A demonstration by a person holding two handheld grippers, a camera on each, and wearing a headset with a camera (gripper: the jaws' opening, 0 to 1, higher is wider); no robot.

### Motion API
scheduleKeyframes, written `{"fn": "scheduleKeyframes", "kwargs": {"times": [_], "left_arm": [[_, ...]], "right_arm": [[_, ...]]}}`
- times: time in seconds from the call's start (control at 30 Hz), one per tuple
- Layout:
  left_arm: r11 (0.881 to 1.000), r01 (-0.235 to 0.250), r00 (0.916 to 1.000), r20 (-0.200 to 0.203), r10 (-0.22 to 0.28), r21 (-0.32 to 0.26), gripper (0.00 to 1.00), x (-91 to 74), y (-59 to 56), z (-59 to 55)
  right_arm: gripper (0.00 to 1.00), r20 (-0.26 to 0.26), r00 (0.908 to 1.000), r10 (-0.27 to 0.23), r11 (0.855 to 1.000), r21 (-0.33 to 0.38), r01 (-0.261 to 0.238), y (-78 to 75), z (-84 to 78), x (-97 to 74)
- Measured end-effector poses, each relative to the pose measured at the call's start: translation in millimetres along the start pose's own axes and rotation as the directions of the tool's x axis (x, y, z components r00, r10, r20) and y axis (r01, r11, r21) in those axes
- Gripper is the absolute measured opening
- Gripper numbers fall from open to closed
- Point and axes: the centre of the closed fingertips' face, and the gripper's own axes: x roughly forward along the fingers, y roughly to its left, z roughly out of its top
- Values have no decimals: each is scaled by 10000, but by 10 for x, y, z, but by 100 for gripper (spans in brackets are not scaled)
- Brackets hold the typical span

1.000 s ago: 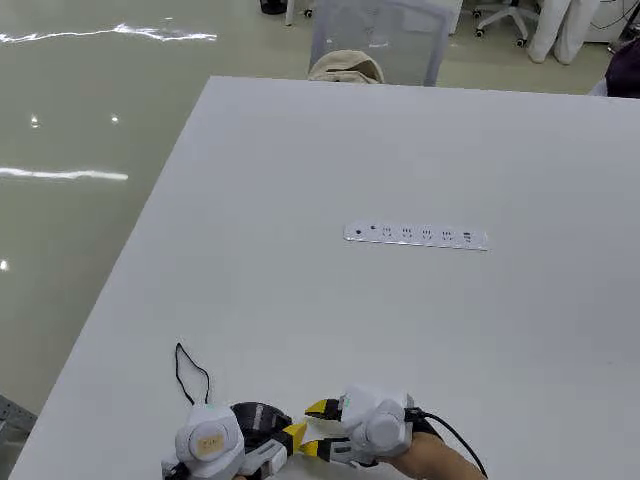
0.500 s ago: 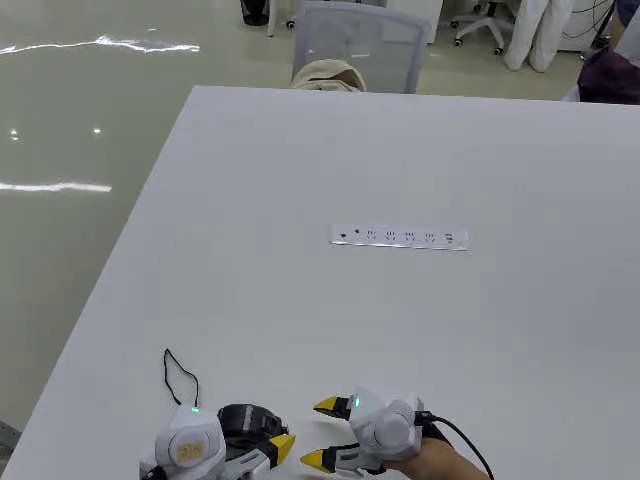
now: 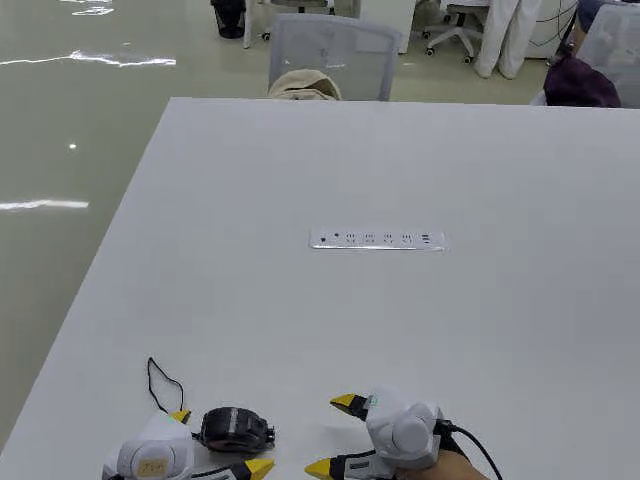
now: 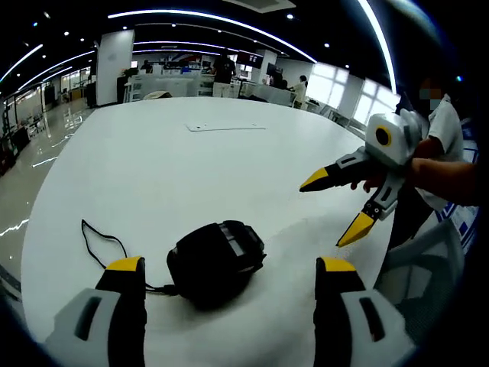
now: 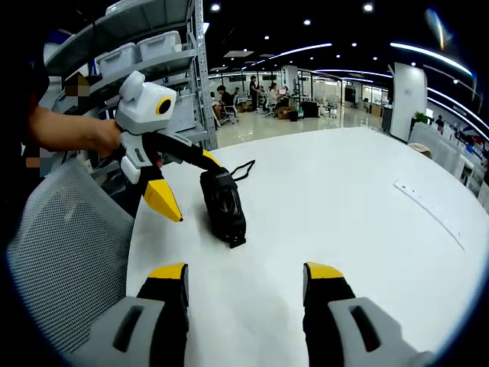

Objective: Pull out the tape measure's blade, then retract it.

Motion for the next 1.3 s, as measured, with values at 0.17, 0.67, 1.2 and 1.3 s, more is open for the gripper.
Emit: {"fn": "scheduleKeyframes", "kwargs": {"times": [0.17,0.67,1.2,1.3], "left_arm": [[9984,367,9993,-87,-363,421,91,-76,1,-13],[9828,681,9975,73,-704,1719,93,-337,2,5],[9763,1118,9902,614,-1251,1852,99,-581,-45,4],[9750,1138,9900,603,-1274,1910,99,-621,-32,1]], "right_arm": [[64,229,9988,-433,9986,300,426,-10,2,-176],[76,553,9866,-1535,9841,984,1476,-53,-203,-773],[87,586,9835,-1709,9738,1620,1595,-22,-355,-1149],[88,600,9839,-1685,9725,1732,1560,-23,-379,-1183]]}}
